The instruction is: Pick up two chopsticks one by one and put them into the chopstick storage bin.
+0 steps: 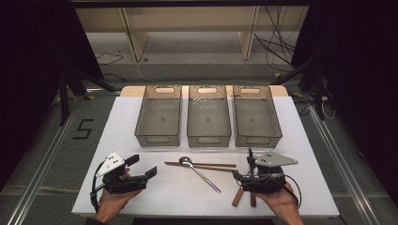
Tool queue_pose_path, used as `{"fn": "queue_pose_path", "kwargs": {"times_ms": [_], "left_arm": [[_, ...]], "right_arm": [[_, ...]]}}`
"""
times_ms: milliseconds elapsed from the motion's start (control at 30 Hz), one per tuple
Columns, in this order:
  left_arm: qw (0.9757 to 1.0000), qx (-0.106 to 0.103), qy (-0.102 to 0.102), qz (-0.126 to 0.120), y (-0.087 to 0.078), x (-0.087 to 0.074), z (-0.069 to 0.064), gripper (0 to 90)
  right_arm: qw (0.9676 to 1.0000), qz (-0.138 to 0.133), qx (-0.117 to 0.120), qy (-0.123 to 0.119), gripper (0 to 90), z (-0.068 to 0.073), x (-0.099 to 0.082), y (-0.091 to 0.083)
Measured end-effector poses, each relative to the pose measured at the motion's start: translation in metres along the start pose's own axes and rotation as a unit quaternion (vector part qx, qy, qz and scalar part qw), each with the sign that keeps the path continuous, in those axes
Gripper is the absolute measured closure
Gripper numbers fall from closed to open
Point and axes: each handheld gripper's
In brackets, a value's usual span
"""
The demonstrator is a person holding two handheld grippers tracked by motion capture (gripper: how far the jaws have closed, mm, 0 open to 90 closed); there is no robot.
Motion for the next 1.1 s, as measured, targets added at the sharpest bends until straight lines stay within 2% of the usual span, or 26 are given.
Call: {"fn": "queue_pose_path", "kwargs": {"times_ms": [333, 433, 600, 667, 733, 833, 900, 933, 967, 1033, 1100], "left_arm": [[1.0, 0.0, 0.001, 0.001, 0.0, 0.0, 0.0, 11.9], [1.0, 0.0, 0.001, 0.001, 0.0, 0.0, 0.0, 11.9], [1.0, -0.001, 0.001, 0.002, 0.0, 0.0, 0.0, 11.9], [1.0, 0.0, -0.001, 0.001, 0.001, 0.0, 0.0, 11.9], [1.0, 0.0, -0.001, 0.002, 0.001, 0.0, 0.0, 11.9], [1.0, 0.0, 0.0, 0.002, 0.001, 0.0, 0.001, 12.0], [1.0, -0.001, -0.001, 0.002, 0.001, 0.0, 0.0, 11.9], [1.0, -0.001, -0.001, 0.002, 0.001, 0.0, 0.0, 11.9], [1.0, -0.001, -0.001, 0.002, 0.001, 0.0, 0.0, 11.9], [1.0, -0.002, -0.001, 0.002, 0.001, 0.0, 0.0, 11.9], [1.0, -0.002, -0.001, 0.003, 0.001, 0.0, 0.0, 11.9]], "right_arm": [[0.9994, 0.03, 0.012, -0.016, 32.0, -0.002, 0.011, 0.012], [0.998, 0.05, 0.02, -0.034, 33.2, -0.002, 0.018, 0.019], [0.9965, 0.066, 0.024, -0.044, 34.5, -0.004, 0.026, 0.029], [0.9945, 0.083, 0.028, -0.057, 35.7, -0.006, 0.031, 0.036], [0.9939, 0.088, 0.029, -0.06, 36.1, -0.007, 0.033, 0.038], [0.9913, 0.103, 0.032, -0.075, 37.8, -0.009, 0.038, 0.045], [0.9869, 0.127, 0.035, -0.094, 39.9, -0.011, 0.043, 0.054], [0.9869, 0.127, 0.035, -0.094, 39.9, -0.011, 0.043, 0.054], [0.9838, 0.142, 0.04, -0.102, 41.6, -0.012, 0.046, 0.059], [0.9807, 0.157, 0.046, -0.108, 43.0, -0.014, 0.049, 0.065], [0.9759, 0.176, 0.05, -0.119, 44.4, -0.016, 0.051, 0.071]]}}
Point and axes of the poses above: each handheld gripper's, and its own axes: y roughly forward along the jaws, x roughly out of its top, z roughly to its left, and after that the axes turned 5 degrees about x, right-handed
